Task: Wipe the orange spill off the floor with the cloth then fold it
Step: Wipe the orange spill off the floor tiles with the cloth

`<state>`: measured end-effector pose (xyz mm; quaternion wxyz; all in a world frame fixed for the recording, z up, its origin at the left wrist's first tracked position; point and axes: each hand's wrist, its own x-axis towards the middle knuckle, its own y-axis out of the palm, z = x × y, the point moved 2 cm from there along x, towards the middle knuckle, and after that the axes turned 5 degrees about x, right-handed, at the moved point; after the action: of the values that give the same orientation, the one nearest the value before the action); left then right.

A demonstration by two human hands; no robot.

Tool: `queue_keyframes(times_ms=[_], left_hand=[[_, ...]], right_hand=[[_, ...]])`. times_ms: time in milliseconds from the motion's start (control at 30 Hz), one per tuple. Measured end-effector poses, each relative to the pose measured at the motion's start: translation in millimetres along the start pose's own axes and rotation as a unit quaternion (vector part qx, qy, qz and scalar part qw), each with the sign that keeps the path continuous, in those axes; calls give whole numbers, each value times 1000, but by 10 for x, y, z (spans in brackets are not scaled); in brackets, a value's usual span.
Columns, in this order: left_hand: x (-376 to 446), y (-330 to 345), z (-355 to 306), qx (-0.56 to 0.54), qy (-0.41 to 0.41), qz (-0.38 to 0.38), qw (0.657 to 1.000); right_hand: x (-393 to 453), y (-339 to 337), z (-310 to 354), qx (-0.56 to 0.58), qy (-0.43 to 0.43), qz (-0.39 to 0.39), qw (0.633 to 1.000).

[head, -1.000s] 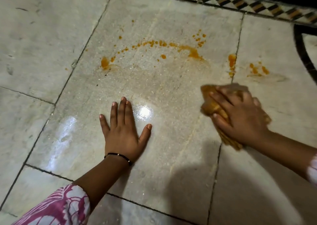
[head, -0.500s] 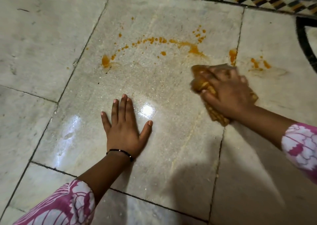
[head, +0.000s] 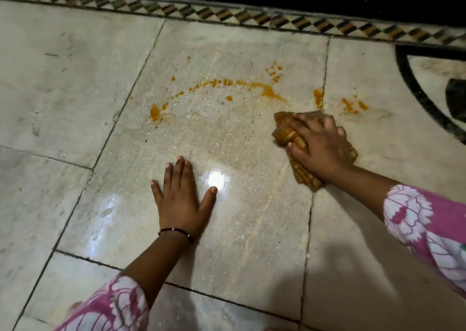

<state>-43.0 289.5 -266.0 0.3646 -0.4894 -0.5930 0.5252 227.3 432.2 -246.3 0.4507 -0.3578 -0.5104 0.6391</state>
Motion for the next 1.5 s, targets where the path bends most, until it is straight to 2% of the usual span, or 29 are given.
queue_keyframes(times_ms=[100,167,233,300,433,500,567,700,767,833,900,1000,1133,1233,1300,1367,1500], left_hand=[[-79,-46,-218,-104,-2,-18,994],[-114,-34,-498,-140,90,10,986],[-71,24,-765,-99,221,61,968],[94,66,-869,-38,296,84,951],[371,87,-738,36,374,59,925],[376,112,-674,52,385,53,920],[361,132,-680,48,381,53,922],[376,103,-695,38,380,57,922],[388,103,-690,33,379,56,923],[383,96,-697,28,380,55,923],[392,92,-703,21,381,51,923],[390,104,-706,12,380,42,924],[402,101,-708,8,378,39,925],[394,82,-709,11,380,43,924],[391,70,-723,12,382,45,923],[391,64,-721,16,381,47,923],[398,80,-721,16,384,41,922]], right_hand=[[-471,-36,-41,-29,-70,27,997],[-839,-81,-162,-40,-129,53,989],[-1141,-144,-407,-40,-138,75,987],[-1344,-216,-719,-25,-71,68,995],[-1322,-366,-1182,-25,127,-1,992],[-1062,-369,-1220,-33,205,-21,978],[-726,-341,-1124,-31,230,-20,972],[-310,-198,-605,-20,113,26,993],[-426,-138,-338,-31,18,47,998],[-704,-142,-291,-40,-30,57,997],[-940,-173,-523,-23,11,49,999],[-940,-328,-1089,-35,131,8,991],[-201,-534,-1610,-52,286,-8,957],[496,-466,-1406,-41,330,8,943],[807,-377,-1061,-47,277,19,959],[928,-259,-635,-37,161,37,986],[442,-90,-203,-56,-41,47,996]])
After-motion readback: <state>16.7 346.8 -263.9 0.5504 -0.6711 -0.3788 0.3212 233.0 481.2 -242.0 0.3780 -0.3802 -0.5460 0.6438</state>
